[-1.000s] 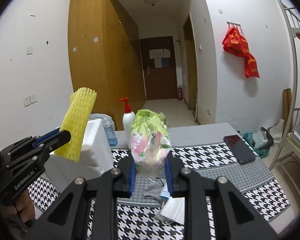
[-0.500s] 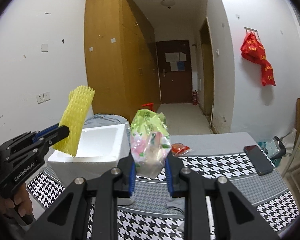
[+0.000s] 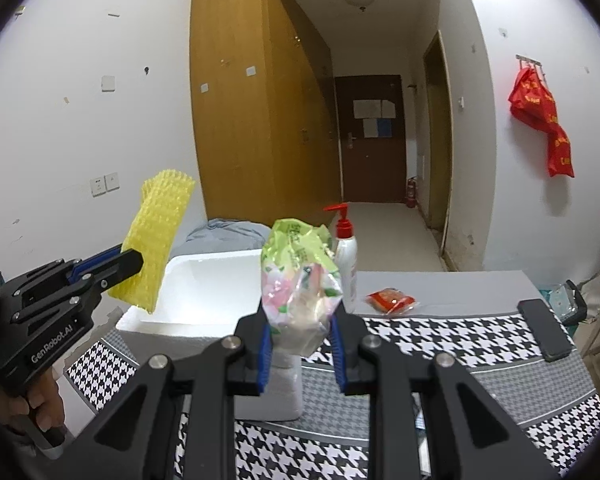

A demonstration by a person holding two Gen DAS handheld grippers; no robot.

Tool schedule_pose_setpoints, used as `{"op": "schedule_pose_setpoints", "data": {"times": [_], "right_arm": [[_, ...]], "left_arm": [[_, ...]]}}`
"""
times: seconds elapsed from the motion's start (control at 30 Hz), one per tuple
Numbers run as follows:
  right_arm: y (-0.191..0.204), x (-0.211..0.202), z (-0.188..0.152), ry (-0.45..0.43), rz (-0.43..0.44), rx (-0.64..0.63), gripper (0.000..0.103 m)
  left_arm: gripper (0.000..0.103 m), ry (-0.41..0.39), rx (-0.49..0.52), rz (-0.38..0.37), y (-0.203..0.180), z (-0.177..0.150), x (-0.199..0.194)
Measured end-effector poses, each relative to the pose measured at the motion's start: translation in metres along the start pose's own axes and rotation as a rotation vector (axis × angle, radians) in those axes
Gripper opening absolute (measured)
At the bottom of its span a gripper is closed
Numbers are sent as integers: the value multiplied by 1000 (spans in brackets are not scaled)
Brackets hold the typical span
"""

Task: Organize soft objects
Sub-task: 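Carry the yellow net and snack bag with both grippers over the white foam box, then open the left gripper to drop the yellow net into the foam box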

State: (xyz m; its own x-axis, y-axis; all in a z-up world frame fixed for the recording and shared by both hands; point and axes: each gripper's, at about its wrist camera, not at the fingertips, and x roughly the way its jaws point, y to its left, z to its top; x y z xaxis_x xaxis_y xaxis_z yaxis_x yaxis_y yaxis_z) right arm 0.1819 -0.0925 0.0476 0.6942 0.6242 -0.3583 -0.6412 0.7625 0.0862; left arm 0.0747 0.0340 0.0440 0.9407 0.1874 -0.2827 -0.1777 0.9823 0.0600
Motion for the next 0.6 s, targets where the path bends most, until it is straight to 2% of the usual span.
{"op": "schedule_pose_setpoints", "data": {"times": [0.37,0.6], "right_arm": [[28,16,2,19,48,-34,29],[31,29,2,36,52,-26,29]], "left_arm": [[14,76,-14,-45,14,-1,24],[14,101,-22,-69,21,-2,39]]}}
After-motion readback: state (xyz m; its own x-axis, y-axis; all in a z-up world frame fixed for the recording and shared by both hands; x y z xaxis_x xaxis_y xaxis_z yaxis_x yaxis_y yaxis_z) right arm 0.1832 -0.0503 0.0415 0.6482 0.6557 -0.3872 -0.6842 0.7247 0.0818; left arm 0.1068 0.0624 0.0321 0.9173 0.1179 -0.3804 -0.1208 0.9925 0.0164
